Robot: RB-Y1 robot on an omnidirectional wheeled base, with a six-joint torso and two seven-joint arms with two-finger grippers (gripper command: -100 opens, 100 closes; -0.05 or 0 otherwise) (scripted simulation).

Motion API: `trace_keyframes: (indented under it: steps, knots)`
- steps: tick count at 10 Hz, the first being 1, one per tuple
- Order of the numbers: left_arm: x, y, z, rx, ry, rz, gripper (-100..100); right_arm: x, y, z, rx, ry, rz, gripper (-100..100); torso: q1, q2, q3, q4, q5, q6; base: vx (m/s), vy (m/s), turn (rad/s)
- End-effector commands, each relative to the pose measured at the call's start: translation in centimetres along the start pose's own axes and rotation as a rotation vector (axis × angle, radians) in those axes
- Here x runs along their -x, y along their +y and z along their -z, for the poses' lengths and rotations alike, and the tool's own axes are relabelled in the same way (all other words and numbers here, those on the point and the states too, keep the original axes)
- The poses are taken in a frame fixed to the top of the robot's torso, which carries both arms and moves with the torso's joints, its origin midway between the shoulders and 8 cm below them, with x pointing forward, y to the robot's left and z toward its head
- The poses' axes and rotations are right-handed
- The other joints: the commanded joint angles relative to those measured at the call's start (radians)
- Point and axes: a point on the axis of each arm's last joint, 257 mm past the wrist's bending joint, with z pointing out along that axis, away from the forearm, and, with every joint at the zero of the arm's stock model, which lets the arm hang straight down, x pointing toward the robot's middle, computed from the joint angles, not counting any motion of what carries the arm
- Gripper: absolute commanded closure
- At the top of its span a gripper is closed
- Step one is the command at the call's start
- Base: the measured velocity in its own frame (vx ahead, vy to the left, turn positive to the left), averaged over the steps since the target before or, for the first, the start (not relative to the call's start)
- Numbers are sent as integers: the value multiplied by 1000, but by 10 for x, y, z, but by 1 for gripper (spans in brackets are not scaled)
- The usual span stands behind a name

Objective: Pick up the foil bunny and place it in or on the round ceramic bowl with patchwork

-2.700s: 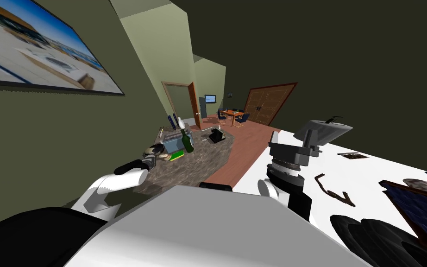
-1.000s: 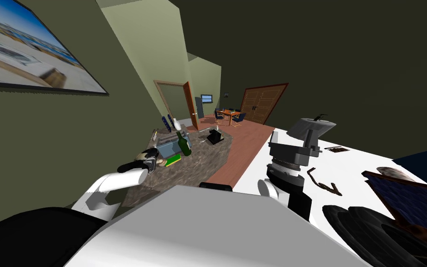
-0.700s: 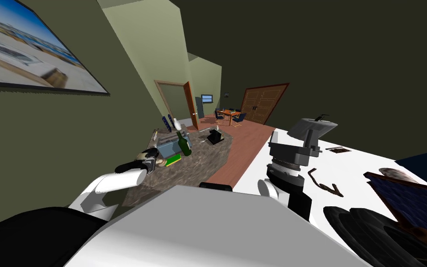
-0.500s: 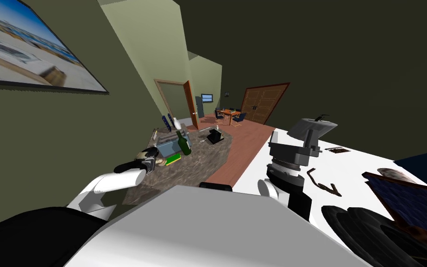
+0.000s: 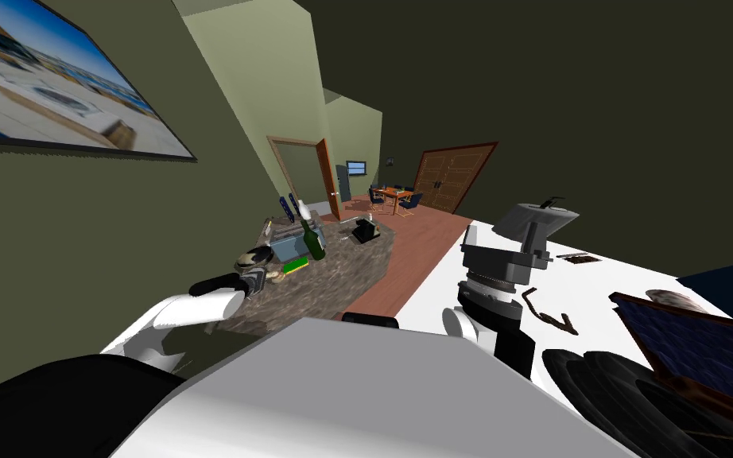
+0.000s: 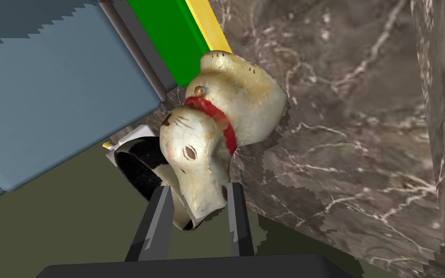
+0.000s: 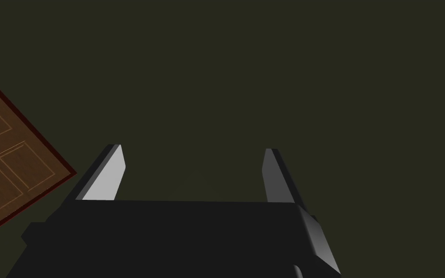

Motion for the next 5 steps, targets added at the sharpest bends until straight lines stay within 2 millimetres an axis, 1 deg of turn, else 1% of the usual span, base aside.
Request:
trace_keyframes:
  steps: [1,3,5]
  knots:
    - [1,-5,-4,-11,21,-22,100,0,0,0,0,0,0,0,0,0,0,0,0,0,-54,-93,18]
    - [2,-9,-11,-16,51,-43,100,0,0,0,0,0,0,0,-1,-1,-1,0,0,0,-52,-90,28]
    - [4,-15,-14,-22,65,-66,100,0,0,0,0,0,0,0,1,-2,-1,0,0,0,-28,-42,15]
